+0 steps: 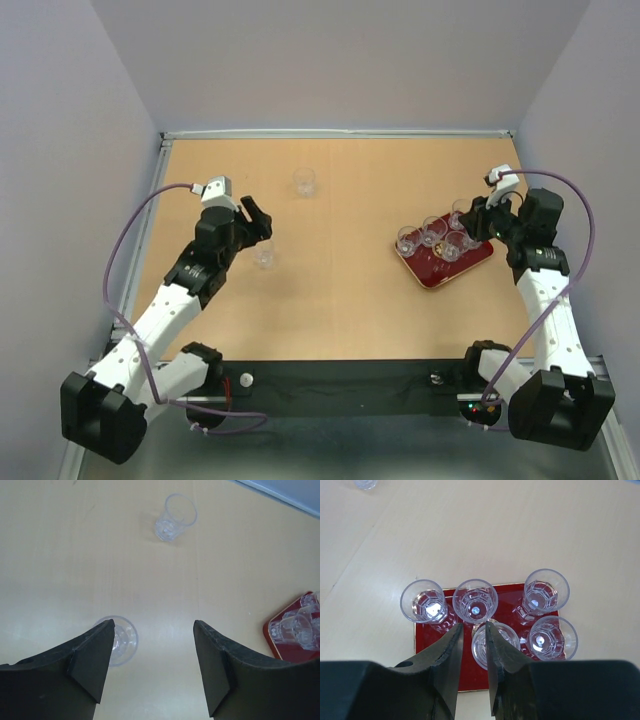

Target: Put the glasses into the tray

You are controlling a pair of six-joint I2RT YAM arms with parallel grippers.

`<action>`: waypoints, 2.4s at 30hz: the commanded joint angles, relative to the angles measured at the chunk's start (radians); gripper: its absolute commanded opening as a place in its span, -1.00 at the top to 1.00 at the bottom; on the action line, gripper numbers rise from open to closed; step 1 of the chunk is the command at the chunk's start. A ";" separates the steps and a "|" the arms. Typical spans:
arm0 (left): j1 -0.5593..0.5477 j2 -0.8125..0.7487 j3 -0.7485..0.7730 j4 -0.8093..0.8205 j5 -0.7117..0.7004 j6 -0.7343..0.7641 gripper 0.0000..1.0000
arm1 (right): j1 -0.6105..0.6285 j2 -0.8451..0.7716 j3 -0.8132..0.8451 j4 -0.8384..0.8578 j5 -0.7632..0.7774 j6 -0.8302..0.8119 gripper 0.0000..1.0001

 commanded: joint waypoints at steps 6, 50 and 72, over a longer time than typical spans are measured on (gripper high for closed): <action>0.085 0.242 0.072 -0.223 0.012 -0.303 0.15 | -0.007 -0.035 -0.020 0.022 -0.015 0.000 0.40; 0.088 0.303 0.161 -0.408 -0.102 -0.383 -0.11 | -0.007 -0.040 -0.024 0.019 0.009 -0.015 0.39; 0.117 0.429 0.083 -0.323 -0.031 -0.412 0.64 | -0.008 -0.043 -0.024 0.020 0.029 -0.019 0.40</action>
